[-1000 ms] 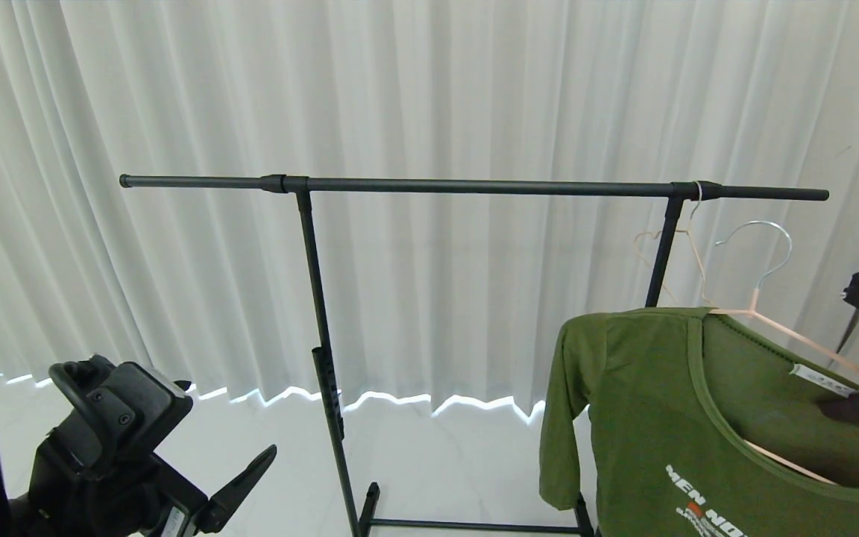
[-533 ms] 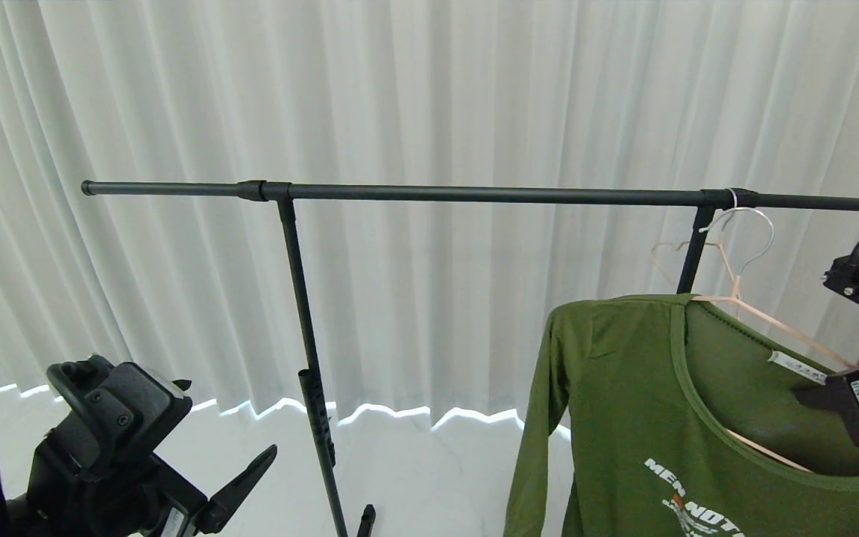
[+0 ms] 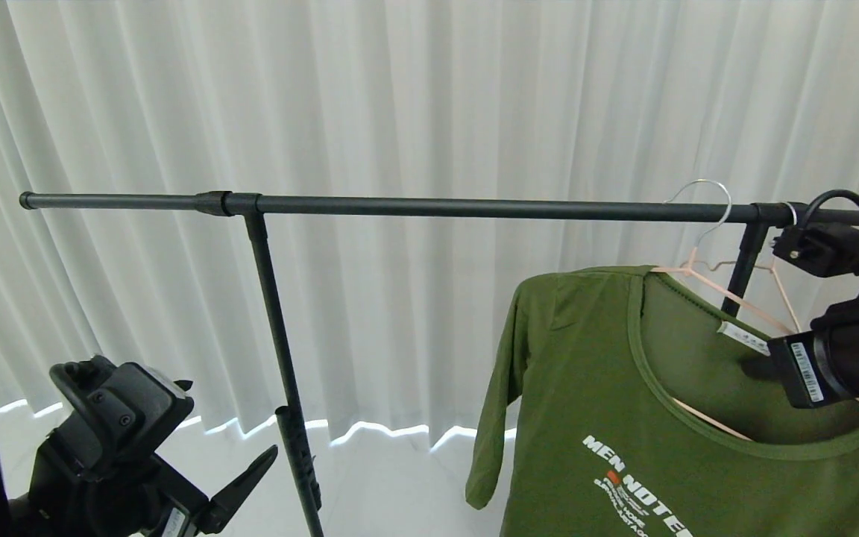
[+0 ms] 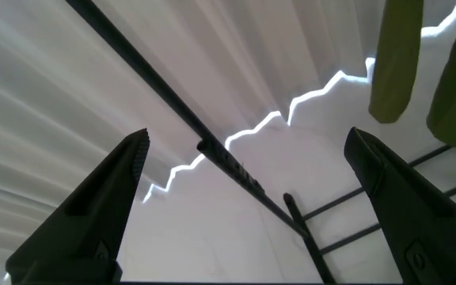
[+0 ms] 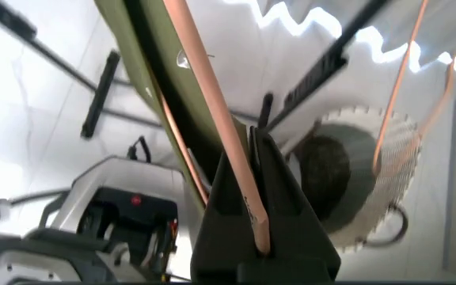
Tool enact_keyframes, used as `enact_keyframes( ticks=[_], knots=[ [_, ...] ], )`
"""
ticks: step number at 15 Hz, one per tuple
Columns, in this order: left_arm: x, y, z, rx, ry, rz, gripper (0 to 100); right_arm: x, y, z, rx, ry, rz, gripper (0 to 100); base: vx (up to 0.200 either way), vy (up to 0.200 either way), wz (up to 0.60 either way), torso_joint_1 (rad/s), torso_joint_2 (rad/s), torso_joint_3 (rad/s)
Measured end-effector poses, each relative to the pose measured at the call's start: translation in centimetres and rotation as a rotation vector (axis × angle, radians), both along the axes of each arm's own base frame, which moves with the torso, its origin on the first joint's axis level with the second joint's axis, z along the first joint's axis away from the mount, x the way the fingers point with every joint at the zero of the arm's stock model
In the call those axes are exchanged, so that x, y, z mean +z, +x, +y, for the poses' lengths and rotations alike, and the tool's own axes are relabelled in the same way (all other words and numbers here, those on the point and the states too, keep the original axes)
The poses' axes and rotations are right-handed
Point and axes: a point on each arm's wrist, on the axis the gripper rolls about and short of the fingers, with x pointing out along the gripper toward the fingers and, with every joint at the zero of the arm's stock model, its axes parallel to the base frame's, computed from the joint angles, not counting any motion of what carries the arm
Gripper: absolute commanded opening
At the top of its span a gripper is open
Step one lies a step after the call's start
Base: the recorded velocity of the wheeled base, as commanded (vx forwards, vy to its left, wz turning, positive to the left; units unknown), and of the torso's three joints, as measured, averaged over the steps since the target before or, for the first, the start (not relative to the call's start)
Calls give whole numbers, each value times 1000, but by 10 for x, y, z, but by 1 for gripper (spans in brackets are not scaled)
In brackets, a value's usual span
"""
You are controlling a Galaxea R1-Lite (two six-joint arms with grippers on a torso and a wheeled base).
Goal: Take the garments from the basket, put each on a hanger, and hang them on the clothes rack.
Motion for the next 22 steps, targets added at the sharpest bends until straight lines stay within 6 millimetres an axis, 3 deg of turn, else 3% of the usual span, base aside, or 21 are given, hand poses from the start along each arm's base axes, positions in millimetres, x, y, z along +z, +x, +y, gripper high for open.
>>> enact_keyframes(
  ticks=[9, 15, 22],
  knots=[
    [1, 0, -1, -5, -4, -4, 100, 1, 46, 20, -96, -71, -20, 0, 0, 0, 0, 0, 0, 0],
    [2, -1, -4, -26, -8, -8, 100, -14, 80, 33, -160, -140, 0, 0, 0, 0, 0, 0, 0, 0],
    [2, -2, -5, -39, -7, -8, 100, -25, 89, 38, -174, -160, 27, 0, 0, 0, 0, 0, 0, 0]
  ],
)
